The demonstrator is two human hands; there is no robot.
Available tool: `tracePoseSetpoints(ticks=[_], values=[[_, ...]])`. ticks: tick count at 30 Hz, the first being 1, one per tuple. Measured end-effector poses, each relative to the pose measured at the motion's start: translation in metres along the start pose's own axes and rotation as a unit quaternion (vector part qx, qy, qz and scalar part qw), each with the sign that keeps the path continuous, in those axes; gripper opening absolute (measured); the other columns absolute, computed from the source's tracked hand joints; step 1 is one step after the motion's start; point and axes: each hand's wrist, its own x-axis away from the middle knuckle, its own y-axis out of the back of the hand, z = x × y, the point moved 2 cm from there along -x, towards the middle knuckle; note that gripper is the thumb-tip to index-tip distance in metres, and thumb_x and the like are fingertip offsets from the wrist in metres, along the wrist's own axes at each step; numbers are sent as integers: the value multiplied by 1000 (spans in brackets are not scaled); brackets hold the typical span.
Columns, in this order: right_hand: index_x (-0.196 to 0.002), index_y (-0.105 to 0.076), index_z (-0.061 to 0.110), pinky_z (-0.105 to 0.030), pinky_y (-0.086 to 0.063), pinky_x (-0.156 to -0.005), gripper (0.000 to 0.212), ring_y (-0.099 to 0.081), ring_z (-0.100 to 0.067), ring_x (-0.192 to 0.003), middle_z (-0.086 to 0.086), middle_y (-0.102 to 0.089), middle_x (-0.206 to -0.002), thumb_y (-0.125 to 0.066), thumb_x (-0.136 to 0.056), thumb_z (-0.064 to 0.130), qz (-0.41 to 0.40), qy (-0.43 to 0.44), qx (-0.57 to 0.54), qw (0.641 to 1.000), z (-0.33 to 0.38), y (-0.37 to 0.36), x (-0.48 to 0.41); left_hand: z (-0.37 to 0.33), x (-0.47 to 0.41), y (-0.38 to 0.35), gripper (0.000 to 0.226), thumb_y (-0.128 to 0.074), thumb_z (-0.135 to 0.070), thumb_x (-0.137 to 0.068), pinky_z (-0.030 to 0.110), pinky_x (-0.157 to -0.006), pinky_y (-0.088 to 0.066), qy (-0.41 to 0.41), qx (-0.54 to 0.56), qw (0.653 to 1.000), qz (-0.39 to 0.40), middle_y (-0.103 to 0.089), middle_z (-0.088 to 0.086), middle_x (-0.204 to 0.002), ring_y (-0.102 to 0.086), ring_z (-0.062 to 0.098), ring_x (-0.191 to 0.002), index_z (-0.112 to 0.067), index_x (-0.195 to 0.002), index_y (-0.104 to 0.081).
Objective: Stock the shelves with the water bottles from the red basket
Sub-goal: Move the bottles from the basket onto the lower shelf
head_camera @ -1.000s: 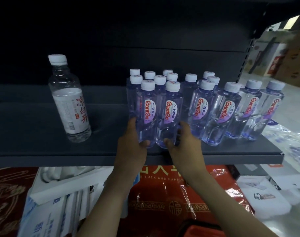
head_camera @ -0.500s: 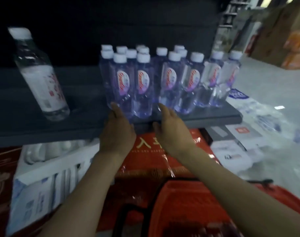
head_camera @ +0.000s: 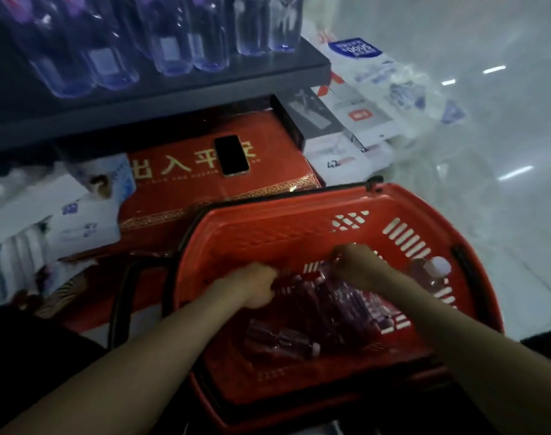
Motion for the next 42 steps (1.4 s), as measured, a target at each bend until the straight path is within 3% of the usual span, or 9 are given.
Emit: tracePoseSetpoints(ticks=[5, 8, 13, 25, 29, 34, 37, 40, 42], values=[[-132, -59, 9, -35, -46, -94, 38, -60, -31, -118, -14, -63, -129, -51, -97, 24, 146, -60, 1, 987, -60, -72, -5, -10, -40, -90, 42, -62, -25, -91, 31, -94, -46, 6, -18, 977, 214, -59, 12, -134, -59, 25, -119, -11, -130, -57], [-132, -57, 15, -32, -48, -92, 35, -60, -24, -114, -9, -61, -131, -53, -99, 24, 214, -81, 3, 974, -75, -98, -26, -15, -62, -121, 70, -63, -23, -91, 37, -113, -27, -17, -77, 959, 273, -30, 13, -156, -34, 30, -141, -16, -152, -29], [-134, -54, 8, -37, -43, -102, 34, -55, -31, -124, -11, -59, -127, -49, -102, 17, 267, -97, -43, 958, -74, -117, -56, -7, -73, -149, 98, -72, -19, -81, 43, -118, -21, 17, -100, 966, 237, -20, 14, -158, -26, 34, -143, -15, -155, -8], [-131, -58, 11, -34, -49, -97, 45, -58, -28, -117, -13, -60, -130, -71, -88, 21, 289, -50, -56, 954, -61, -140, -100, 3, -81, -165, 37, -62, -23, -84, 32, -95, -45, 137, 96, 982, 87, -58, 10, -126, -57, 30, -117, -18, -121, -59], [-115, -64, 13, -27, -50, -73, 28, -62, -23, -97, -9, -65, -110, -68, -87, 12, 307, -69, -189, 930, -61, -170, -99, 5, -77, -167, 32, -64, -23, -77, 36, -94, -50, 276, 213, 937, 23, -63, 10, -118, -61, 31, -113, -19, -109, -63], [-140, -52, 19, -24, -41, -101, 49, -50, -10, -120, 4, -53, -136, -65, -94, 29, 276, -28, -304, 912, -53, -170, -101, 6, -81, -163, 59, -78, -14, -75, 24, -76, -50, 376, 372, 846, 71, -63, 12, -124, -62, 26, -112, -14, -129, -56], [-128, -62, 11, -25, -53, -88, 42, -62, -17, -112, -5, -65, -125, -73, -88, 21, 292, -55, -334, 895, -46, -191, -90, 7, -85, -156, 37, -68, -4, -84, 25, -49, -43, 399, 511, 756, 89, -66, 8, -91, -64, 21, -78, -7, -120, -60], [-117, -69, 10, -36, -57, -90, 38, -67, -21, -106, -9, -71, -115, -79, -81, 20, 267, -72, -341, 899, -48, -211, -93, 10, -85, -158, 30, -63, -2, -83, 25, -48, -43, 402, 540, 731, 110, -61, 4, -83, -58, 15, -69, -11, -112, -58], [-116, -68, 7, -23, -56, -75, 34, -65, -17, -99, -10, -70, -113, -76, -85, 19, 261, -62, -333, 904, -48, -209, -94, 12, -84, -158, 18, -58, -1, -85, 27, -50, -42, 415, 573, 698, 107, -58, 5, -82, -55, 16, -69, -13, -97, -55]])
